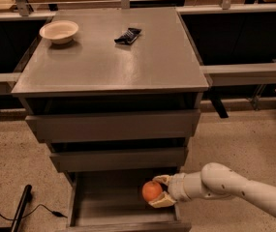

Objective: Place orange into bottom drawer

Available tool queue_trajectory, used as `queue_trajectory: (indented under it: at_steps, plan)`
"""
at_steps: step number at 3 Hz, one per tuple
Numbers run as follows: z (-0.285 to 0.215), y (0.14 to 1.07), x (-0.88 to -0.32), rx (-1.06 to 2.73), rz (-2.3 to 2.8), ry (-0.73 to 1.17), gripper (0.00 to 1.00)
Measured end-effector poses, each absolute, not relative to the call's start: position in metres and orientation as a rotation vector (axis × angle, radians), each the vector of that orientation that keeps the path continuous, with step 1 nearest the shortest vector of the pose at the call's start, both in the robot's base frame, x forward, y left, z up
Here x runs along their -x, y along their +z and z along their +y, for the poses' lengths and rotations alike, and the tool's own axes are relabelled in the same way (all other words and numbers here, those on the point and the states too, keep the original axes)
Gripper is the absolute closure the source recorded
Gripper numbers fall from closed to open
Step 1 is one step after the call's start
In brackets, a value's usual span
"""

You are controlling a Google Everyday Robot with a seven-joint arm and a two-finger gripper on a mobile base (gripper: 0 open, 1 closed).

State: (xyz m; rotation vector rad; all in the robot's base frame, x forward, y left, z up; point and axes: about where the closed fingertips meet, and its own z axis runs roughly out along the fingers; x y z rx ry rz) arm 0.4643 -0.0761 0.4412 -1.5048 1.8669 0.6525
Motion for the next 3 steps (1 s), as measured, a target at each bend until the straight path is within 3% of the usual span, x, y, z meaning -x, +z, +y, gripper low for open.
queue_trajectory:
  at_steps: [3]
  plan:
    - [-0.077,0.324,-0.494,1.489,1.810,0.713,1.00]
